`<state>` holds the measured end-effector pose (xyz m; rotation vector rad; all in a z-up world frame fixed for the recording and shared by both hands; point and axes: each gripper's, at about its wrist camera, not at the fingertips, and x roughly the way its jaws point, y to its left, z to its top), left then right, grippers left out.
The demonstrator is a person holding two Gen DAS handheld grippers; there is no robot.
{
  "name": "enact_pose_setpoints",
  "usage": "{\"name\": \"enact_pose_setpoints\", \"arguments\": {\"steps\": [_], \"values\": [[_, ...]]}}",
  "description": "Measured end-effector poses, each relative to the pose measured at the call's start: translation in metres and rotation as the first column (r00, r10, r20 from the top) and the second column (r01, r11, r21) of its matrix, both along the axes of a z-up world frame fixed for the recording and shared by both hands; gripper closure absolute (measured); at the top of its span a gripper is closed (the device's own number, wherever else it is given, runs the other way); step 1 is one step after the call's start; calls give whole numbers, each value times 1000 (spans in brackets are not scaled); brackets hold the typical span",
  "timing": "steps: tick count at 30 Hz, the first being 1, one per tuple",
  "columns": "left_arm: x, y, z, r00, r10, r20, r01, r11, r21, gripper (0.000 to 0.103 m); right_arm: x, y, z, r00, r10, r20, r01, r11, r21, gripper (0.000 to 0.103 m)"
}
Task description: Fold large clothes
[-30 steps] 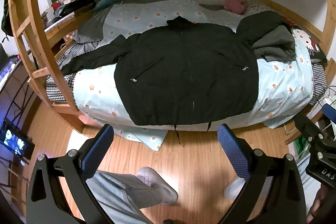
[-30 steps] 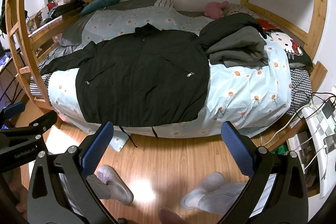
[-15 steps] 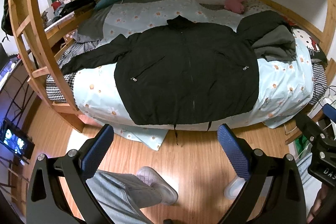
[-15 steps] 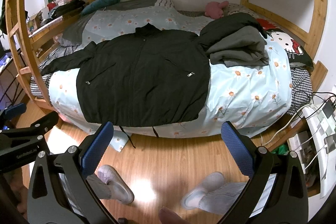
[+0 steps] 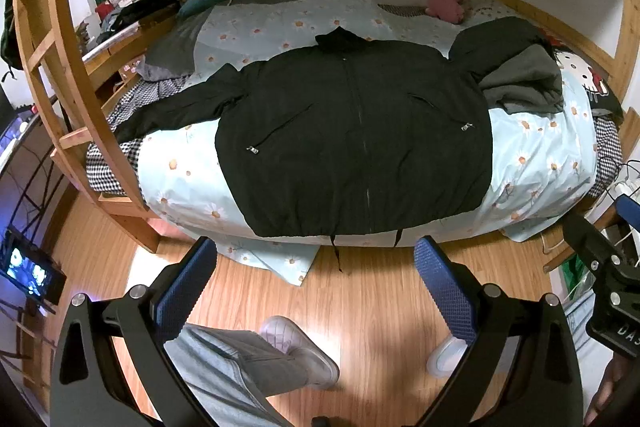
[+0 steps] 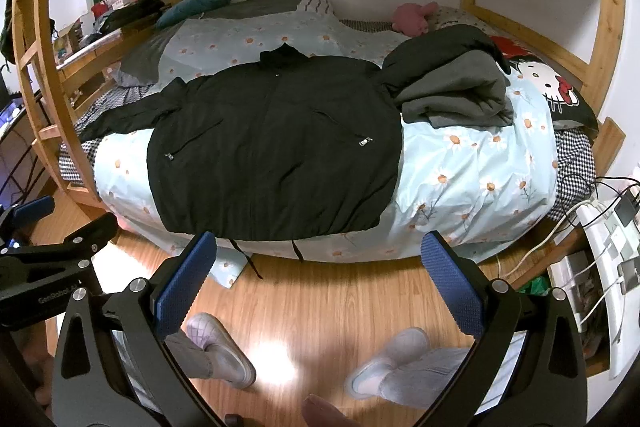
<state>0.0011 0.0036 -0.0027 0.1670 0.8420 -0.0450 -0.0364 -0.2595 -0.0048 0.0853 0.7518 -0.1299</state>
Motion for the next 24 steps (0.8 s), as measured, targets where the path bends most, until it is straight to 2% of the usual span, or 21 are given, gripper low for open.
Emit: {"name": "enact_pose_setpoints", "arguments": {"steps": [24], "values": [[0,0,-2,1000,-1,-2,1,1000,-1,6,0,0,2,1000,-1,-2,1,1000,-2,3]]}}
